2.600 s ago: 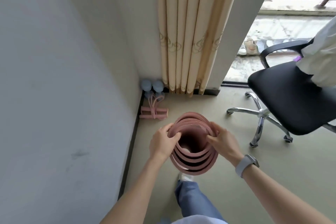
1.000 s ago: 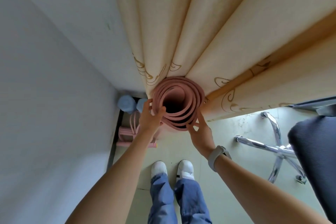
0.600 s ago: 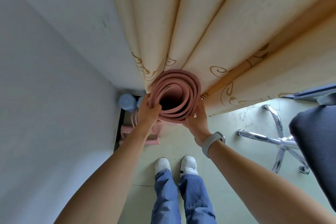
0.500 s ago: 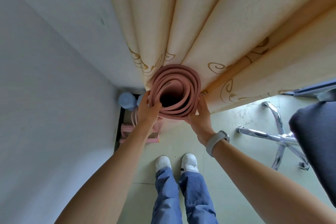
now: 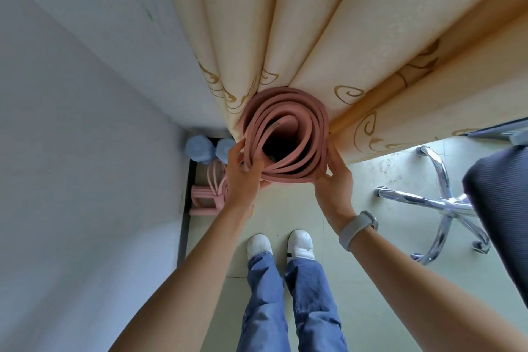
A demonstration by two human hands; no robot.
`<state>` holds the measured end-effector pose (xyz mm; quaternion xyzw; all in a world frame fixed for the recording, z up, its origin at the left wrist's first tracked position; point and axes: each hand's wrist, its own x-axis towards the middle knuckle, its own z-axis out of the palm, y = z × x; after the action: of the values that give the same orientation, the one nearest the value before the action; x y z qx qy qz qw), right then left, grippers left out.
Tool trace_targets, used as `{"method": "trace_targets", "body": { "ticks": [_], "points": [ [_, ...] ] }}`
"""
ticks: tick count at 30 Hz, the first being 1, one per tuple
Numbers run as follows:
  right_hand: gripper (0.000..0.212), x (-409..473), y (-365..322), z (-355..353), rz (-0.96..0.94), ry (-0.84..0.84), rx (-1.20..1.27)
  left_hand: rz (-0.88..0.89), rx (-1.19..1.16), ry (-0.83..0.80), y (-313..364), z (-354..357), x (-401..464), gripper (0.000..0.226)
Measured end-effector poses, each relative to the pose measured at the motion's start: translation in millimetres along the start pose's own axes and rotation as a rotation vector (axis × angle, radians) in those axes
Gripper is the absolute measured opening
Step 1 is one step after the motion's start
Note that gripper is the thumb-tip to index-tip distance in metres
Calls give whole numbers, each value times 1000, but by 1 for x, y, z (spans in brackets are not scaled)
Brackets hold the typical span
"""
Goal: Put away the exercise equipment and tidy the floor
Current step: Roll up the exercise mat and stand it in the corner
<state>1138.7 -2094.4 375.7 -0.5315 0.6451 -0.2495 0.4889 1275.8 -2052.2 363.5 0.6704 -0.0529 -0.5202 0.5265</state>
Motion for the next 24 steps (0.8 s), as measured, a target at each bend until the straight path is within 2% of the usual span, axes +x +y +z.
{"method": "trace_targets", "body": {
  "ticks": [3, 7, 12, 15, 18, 24],
  "points": [
    [55, -1, -1, -5, -29, -17, -22, -37, -42, -23, 1, -3, 0, 34],
    [55, 7, 12, -2, 91, -90, -94, -151, -5, -15, -14, -4, 2, 46],
    [58, 16, 20, -7, 139, -140, -163, -101, 71, -107, -12, 7, 3, 51],
    [65, 19, 22, -14, 174, -159, -162, -96, 198, -112, -9, 13, 1, 61],
    [70, 12, 26, -16, 199, -140, -106, -59, 317, -115, -12, 20, -2, 66],
    [55, -5, 26, -15, 217, 24, 46, -71, 351, -103, -13, 24, -16, 66]
  ]
}}
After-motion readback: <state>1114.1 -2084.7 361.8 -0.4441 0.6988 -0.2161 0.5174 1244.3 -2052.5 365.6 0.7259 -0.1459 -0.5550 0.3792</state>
